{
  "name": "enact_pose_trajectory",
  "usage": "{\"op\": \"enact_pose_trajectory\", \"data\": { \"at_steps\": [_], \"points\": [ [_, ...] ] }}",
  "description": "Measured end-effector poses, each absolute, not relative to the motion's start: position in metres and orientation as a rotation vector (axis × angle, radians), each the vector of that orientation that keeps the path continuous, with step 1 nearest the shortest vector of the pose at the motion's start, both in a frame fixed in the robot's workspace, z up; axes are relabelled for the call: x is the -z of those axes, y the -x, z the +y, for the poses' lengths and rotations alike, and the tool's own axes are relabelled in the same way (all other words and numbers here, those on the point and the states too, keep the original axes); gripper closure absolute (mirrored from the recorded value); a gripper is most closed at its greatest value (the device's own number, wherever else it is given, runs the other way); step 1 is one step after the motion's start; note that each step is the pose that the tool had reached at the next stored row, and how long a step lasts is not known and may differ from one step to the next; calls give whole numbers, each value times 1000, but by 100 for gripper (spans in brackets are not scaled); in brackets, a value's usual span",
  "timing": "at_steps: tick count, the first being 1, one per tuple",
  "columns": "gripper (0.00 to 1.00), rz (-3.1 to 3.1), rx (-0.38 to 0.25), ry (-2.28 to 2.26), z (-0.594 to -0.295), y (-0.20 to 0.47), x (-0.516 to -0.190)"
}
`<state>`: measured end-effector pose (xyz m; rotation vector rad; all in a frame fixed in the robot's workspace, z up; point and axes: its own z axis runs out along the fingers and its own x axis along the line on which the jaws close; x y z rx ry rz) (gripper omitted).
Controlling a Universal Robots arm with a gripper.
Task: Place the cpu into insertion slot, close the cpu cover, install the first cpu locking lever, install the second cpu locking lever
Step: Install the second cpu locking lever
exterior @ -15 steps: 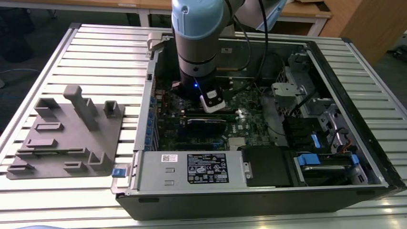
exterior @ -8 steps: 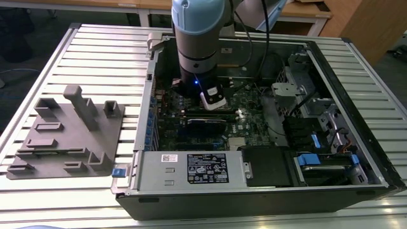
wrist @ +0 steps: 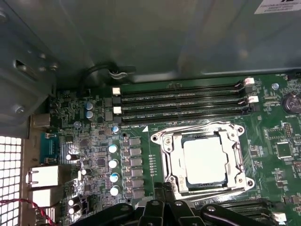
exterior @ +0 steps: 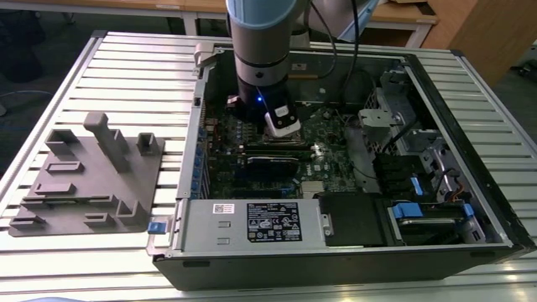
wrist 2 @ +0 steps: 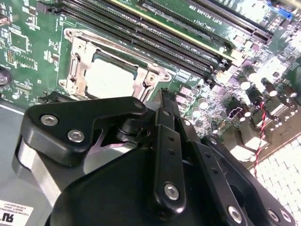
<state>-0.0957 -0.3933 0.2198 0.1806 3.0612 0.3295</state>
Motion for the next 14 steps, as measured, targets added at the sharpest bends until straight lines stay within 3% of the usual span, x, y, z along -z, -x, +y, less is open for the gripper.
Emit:
{"op": "enact_pose_trajectory", "data": {
  "at_steps": [4,14],
  "points": [
    [89,3053,-269,-186,-391,96,-220],
    [89,3052,-266,-186,-387,87,-219]
  ]
}}
